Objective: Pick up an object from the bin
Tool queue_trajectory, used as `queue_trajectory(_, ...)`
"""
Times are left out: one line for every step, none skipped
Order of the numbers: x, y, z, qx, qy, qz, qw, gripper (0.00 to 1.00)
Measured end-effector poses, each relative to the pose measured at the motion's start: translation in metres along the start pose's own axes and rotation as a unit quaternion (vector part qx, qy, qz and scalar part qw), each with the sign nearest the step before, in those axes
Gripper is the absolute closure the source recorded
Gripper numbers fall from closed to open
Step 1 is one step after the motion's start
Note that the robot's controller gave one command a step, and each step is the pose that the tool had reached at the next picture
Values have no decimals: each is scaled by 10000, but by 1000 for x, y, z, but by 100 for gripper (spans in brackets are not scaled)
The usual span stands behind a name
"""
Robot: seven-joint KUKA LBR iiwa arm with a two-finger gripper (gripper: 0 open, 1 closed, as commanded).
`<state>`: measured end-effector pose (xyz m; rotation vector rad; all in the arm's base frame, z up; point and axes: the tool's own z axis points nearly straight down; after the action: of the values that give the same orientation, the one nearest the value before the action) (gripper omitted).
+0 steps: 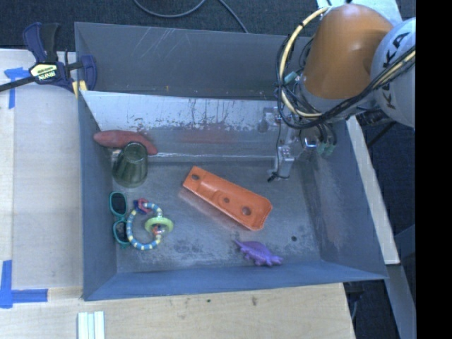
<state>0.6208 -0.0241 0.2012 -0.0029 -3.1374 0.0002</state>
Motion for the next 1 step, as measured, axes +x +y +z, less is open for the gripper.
queue_trajectory(-1, 0, -5, 1, -42, 0, 10000, 0)
